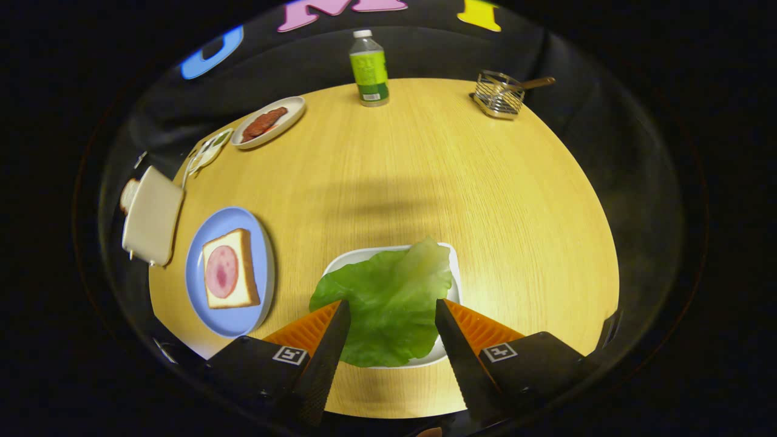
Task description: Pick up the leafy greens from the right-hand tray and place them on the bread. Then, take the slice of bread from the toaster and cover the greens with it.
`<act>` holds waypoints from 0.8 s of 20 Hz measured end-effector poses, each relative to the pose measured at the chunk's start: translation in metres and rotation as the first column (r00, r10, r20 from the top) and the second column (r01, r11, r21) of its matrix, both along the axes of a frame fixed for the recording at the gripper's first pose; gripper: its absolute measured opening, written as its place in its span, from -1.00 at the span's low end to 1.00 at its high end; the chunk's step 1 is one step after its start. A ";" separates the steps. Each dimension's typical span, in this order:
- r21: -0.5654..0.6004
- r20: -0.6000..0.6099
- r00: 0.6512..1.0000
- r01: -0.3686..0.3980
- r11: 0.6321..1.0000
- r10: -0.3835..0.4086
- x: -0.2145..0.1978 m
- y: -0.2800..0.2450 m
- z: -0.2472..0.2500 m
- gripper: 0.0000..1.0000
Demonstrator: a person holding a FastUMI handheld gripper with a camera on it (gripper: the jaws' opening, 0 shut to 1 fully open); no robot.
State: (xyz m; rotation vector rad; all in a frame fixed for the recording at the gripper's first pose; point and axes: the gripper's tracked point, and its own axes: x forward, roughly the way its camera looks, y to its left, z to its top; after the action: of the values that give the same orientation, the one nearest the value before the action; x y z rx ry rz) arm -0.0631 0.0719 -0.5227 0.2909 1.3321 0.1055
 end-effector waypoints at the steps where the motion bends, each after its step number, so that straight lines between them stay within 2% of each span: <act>1: -0.008 -0.021 0.999 0.029 1.000 -0.029 0.000 0.002 -0.008 0.78; 7: -0.099 -0.079 0.990 0.105 0.990 -0.113 -0.003 0.000 -0.025 0.56; 8: -0.095 -0.071 0.990 0.112 0.989 -0.119 -0.002 0.002 -0.026 0.42; 9: -0.095 -0.068 0.989 0.123 0.988 -0.130 0.000 0.002 -0.026 0.40; 10: -0.095 -0.068 0.987 0.136 0.986 -0.143 0.000 0.003 -0.027 -0.18; 12: -0.071 -0.065 0.982 0.173 0.982 -0.177 -0.001 0.003 -0.023 -0.66; 13: -0.031 -0.055 0.980 0.188 0.982 -0.189 0.001 0.009 -0.021 -0.76; 14: -0.006 -0.048 0.980 0.195 0.981 -0.195 0.001 0.012 -0.016 -0.76; 15: 0.019 -0.037 0.982 0.188 0.982 -0.187 0.002 0.013 -0.009 -0.85; 16: 0.038 -0.022 0.985 0.172 0.984 -0.171 0.003 0.014 -0.002 -0.85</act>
State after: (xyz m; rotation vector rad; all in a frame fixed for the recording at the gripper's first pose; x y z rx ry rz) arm -0.0597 0.0861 -0.5245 0.4401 1.3188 -0.0154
